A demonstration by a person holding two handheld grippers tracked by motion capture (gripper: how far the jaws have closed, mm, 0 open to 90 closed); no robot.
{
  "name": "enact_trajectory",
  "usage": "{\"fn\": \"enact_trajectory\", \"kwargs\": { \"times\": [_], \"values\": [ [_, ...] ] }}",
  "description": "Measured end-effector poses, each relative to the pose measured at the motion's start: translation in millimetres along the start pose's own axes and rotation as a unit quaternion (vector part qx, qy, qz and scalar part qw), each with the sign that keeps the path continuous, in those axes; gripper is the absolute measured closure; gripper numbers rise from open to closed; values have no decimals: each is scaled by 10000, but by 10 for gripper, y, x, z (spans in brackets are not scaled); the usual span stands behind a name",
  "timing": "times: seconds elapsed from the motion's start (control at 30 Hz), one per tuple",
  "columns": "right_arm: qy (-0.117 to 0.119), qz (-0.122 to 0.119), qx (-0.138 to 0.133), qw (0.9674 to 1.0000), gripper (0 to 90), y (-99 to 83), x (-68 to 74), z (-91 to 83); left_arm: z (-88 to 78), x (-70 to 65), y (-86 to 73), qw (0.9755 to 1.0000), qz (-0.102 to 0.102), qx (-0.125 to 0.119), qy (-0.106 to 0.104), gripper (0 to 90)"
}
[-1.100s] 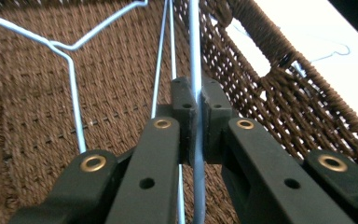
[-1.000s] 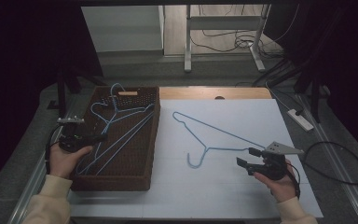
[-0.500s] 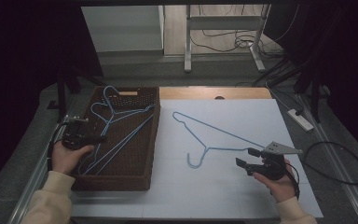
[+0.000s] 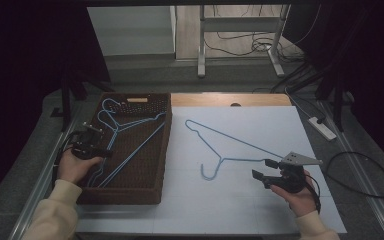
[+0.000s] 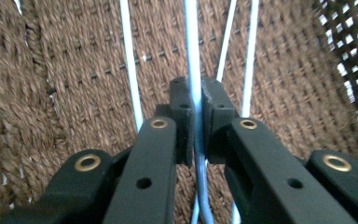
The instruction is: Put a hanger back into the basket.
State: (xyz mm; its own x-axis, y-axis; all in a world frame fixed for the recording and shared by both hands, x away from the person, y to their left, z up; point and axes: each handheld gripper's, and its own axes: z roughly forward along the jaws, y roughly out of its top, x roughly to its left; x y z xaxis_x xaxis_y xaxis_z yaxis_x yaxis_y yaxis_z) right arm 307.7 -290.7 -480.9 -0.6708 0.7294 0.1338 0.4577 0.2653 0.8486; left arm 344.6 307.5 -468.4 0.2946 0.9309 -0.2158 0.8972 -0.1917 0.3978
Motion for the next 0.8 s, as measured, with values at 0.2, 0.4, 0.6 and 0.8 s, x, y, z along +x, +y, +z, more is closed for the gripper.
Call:
{"fn": "enact_trajectory", "kwargs": {
  "times": [0.2,0.4,0.6,0.8],
  "values": [
    [1,-1,-5,10000,278,0,-2,-2,-56,-33,-4,9984,33,-470,317,647],
    [-3,14,-7,10000,277,0,-4,-1,-260,-141,-39,9914,196,-1274,219,444],
    [-5,23,-26,10000,277,3,-1,-2,-395,-262,-94,9850,465,-1658,-71,380],
    [11,57,2,10000,278,3,-18,3,-464,-398,-146,9782,703,-1931,-307,363]
  ]
}}
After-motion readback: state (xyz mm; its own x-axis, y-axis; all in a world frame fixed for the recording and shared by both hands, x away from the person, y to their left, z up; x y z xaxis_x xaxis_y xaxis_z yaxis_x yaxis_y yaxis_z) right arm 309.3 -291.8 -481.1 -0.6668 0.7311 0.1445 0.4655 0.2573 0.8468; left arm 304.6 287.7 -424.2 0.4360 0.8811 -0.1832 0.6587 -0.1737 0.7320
